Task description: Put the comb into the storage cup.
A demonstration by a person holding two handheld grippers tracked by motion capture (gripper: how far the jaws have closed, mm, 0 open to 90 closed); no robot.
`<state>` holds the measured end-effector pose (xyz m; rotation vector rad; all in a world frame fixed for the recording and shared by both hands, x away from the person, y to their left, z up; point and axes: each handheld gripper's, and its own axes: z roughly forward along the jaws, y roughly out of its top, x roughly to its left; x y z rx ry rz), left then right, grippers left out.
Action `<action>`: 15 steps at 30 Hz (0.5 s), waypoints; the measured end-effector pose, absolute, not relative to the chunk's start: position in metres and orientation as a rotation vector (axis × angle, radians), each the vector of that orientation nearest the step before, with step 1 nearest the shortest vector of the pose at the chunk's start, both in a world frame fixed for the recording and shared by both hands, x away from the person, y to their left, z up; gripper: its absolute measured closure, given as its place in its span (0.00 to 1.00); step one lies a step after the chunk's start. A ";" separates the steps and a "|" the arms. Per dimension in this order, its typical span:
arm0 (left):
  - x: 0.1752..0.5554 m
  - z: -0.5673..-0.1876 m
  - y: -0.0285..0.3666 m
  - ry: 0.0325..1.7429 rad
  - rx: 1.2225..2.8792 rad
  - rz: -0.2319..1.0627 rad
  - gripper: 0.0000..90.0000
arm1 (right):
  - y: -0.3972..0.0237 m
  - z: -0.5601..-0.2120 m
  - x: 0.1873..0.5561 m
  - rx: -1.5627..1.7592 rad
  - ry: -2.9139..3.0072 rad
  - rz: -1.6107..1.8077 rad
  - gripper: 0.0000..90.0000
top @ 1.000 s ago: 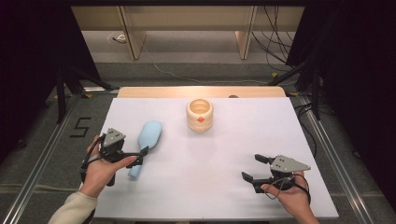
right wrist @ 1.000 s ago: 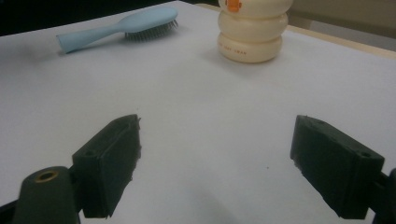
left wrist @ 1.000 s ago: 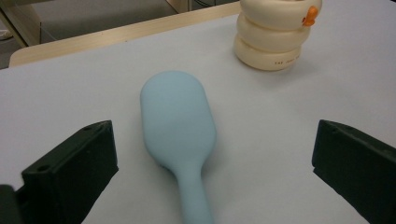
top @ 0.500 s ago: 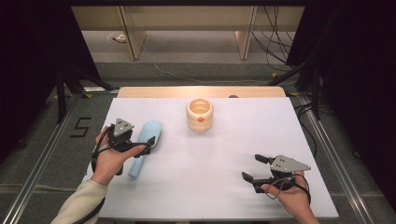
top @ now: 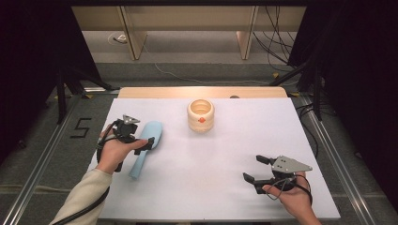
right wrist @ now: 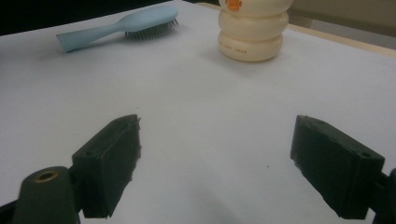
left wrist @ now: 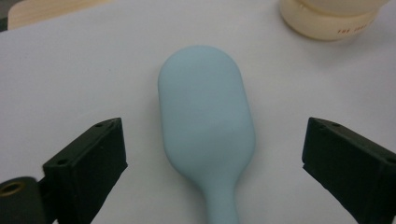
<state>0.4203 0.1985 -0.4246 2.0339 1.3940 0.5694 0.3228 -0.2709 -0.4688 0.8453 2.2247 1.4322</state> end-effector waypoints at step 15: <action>0.436 -0.454 0.199 1.530 2.228 0.455 0.18 | -0.270 -0.470 0.323 0.847 2.241 1.424 0.18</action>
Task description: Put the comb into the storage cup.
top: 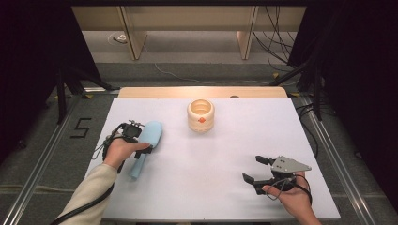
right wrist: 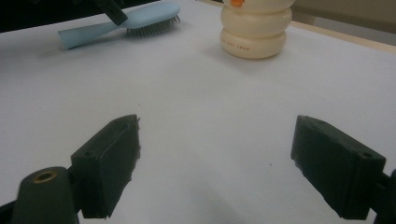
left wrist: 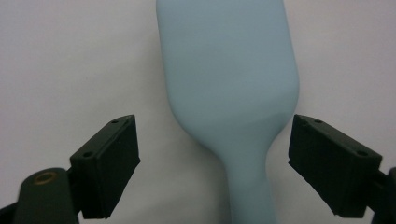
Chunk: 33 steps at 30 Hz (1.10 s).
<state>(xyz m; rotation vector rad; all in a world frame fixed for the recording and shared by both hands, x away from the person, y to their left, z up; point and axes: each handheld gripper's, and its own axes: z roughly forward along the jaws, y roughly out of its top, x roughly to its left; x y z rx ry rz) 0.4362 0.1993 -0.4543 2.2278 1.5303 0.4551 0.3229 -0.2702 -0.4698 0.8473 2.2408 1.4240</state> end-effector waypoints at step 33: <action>0.446 -0.469 0.191 1.641 2.334 0.225 0.53 | -0.269 -0.473 0.324 0.853 2.274 1.401 0.18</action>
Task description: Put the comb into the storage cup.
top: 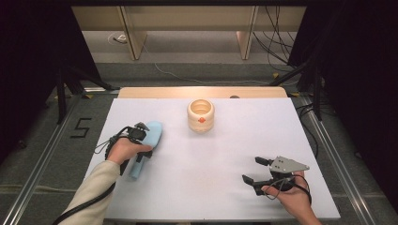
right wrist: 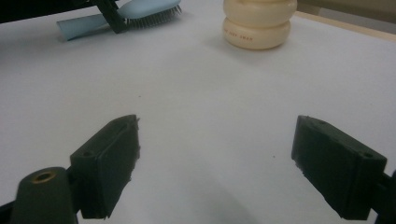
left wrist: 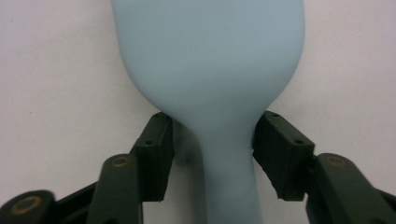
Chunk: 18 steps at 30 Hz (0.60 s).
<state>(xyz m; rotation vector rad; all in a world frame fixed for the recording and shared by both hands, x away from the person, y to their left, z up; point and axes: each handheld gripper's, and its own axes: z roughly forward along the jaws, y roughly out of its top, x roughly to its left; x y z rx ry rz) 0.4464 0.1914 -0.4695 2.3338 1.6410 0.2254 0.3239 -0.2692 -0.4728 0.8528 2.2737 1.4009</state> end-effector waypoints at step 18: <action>0.449 -0.467 0.187 1.664 2.351 0.212 0.72 | -0.270 -0.474 0.324 0.867 2.280 1.379 0.18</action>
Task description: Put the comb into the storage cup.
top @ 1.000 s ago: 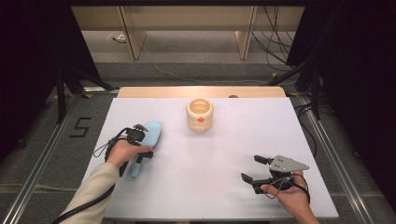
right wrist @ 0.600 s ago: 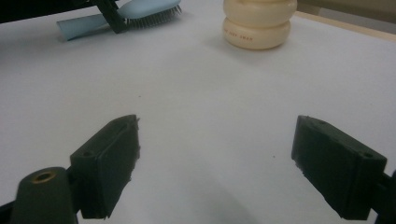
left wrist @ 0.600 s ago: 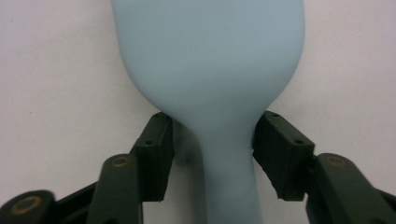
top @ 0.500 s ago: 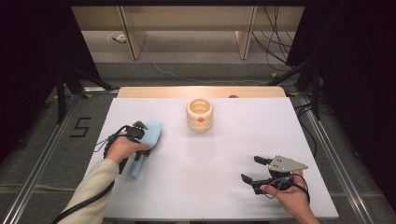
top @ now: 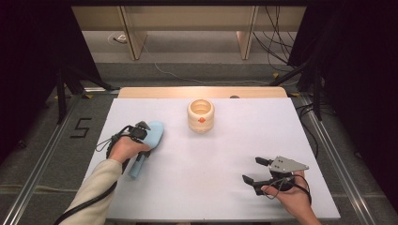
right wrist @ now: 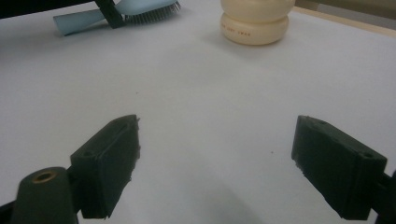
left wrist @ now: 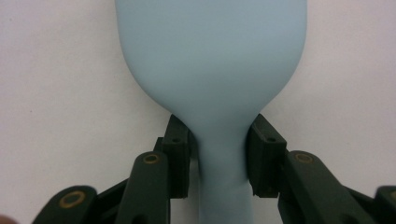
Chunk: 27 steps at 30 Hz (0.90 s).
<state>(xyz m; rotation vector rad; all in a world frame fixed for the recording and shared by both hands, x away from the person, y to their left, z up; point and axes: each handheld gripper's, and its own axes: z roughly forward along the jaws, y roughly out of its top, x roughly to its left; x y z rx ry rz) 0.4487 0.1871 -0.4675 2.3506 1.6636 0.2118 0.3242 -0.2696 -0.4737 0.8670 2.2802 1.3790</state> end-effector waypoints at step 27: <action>0.448 -0.468 0.191 1.588 2.345 0.203 0.77 | -0.270 -0.474 0.324 0.866 2.281 1.385 0.18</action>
